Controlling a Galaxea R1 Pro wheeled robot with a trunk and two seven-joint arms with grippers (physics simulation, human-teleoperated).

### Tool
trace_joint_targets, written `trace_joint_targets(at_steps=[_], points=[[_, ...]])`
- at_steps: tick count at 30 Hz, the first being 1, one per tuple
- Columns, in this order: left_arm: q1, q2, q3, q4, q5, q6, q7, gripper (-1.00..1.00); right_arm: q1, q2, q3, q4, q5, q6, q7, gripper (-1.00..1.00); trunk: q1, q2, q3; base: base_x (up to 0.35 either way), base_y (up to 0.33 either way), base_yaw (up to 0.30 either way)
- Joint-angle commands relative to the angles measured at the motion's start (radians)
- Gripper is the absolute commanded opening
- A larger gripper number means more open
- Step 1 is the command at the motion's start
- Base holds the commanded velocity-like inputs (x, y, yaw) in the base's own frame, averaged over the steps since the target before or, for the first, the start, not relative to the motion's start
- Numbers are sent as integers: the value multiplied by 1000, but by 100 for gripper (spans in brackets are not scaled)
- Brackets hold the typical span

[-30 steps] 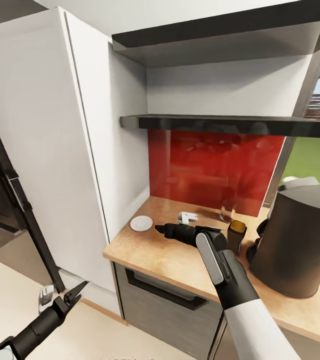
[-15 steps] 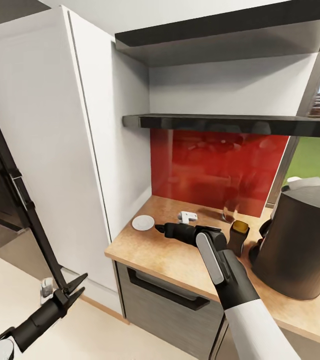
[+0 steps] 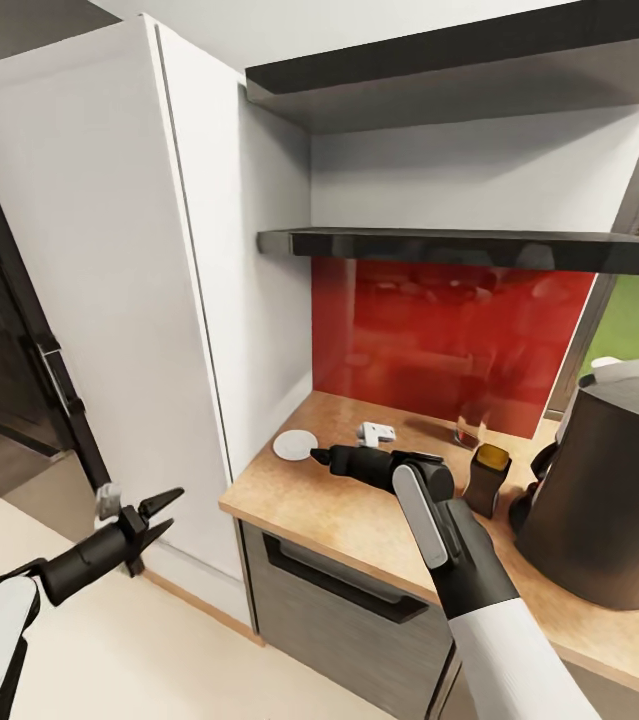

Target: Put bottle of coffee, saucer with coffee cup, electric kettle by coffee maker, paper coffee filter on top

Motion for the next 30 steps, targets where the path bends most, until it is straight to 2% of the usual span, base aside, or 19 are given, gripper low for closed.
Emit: trace_joint_targets(at_steps=[1,4,9,21,30], points=[[-7,1,3,0,-6,7,15,100,-1,0,-1,-1,0,5,0,100,1,-2,-2,0,0,5],[-13,4,4,0,-5,10,72,100,-1,1,-1,-2,0,5,-1,100,1,-2,-2,0,0,3],[-9,4,0,0,-6,11,130,100,-1,2,-1,-3,0,5,-1,100,1,-2,-2,0,0,0],[2,2,-13,11,-18,4,175,100,-1,1,2,-1,0,4,-1,100,1,-2,-2,0,0,0],[44,3,-13,12,-18,0,186,100,-1,0,2,0,2,4,-1,100,1,-2,-2,0,0,0]])
